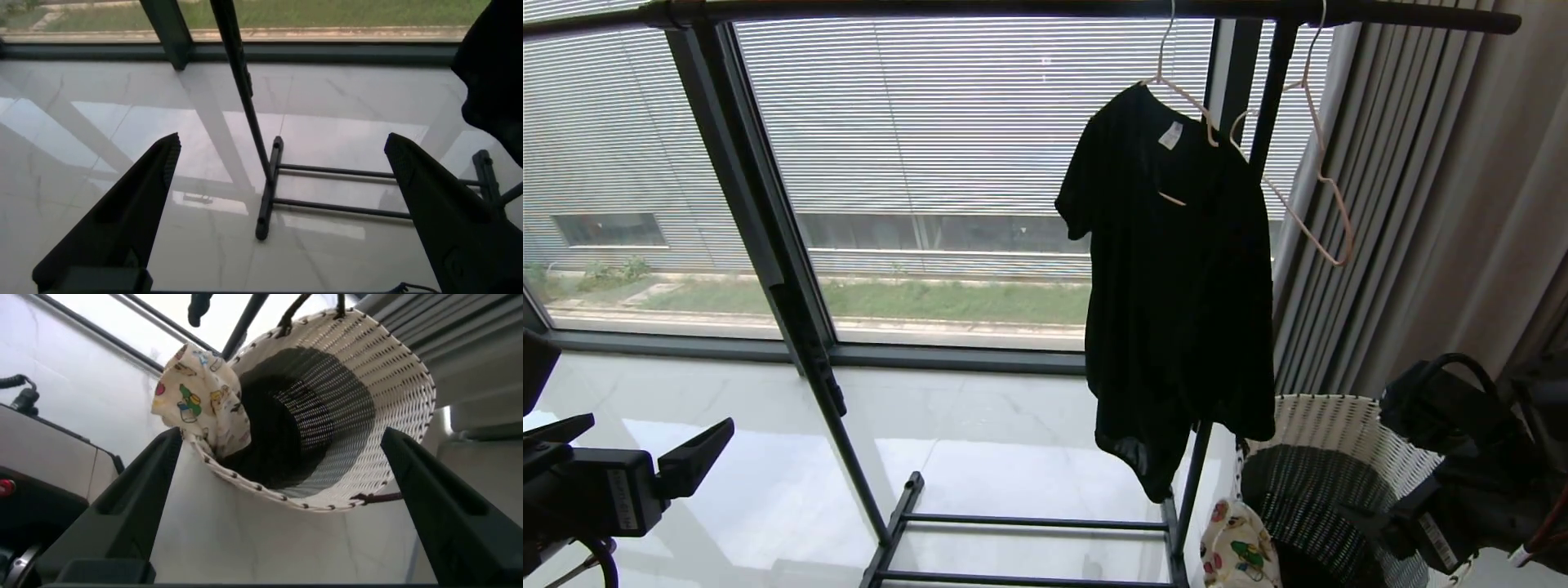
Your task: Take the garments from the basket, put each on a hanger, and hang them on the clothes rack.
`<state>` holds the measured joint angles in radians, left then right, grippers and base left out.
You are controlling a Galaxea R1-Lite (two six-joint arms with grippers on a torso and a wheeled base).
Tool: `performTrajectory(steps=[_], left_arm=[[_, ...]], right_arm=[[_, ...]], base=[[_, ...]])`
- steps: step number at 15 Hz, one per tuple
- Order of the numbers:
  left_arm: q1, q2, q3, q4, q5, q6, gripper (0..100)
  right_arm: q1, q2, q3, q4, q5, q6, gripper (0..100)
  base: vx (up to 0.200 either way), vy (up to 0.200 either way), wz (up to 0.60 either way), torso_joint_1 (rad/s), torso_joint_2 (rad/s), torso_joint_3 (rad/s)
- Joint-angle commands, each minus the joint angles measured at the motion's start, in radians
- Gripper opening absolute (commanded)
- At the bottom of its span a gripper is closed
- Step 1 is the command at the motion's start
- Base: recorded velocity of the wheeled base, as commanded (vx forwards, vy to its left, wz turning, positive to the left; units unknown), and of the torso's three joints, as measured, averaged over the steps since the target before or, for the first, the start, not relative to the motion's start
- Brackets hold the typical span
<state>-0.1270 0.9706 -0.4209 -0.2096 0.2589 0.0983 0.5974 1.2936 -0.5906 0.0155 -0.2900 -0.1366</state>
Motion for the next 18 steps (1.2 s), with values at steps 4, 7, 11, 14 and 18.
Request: performTrajectory(steps=[4,7,11,14,18], left_arm=[[0.000,0.016,0.001,0.001,0.000,0.000,100],[0.000,0.016,-0.001,-0.001,-0.001,0.003,100],[0.000,0.023,-0.004,-0.001,-0.001,0.003,100],[0.000,0.033,-0.007,-0.001,-0.001,0.001,100],[0.000,0.049,-0.007,-0.001,-0.001,0.001,100]], right_arm=[[0.004,0.285,0.029,-0.143,-0.005,0.037,100],[0.016,0.395,0.026,-0.184,-0.006,0.081,100],[0.088,0.573,0.018,-0.235,-0.117,0.210,100],[0.117,0.678,-0.018,-0.269,-0.166,0.276,100],[0.114,0.748,-0.037,-0.269,-0.207,0.298,100]], base=[[0.200,0.000,0.00,-0.001,0.00,0.002],[0.000,0.000,0.00,0.000,0.00,0.000],[0.000,0.000,0.00,0.000,0.00,0.000],[0.000,0.000,0.00,0.000,0.00,0.000],[0.000,0.000,0.00,0.000,0.00,0.000]])
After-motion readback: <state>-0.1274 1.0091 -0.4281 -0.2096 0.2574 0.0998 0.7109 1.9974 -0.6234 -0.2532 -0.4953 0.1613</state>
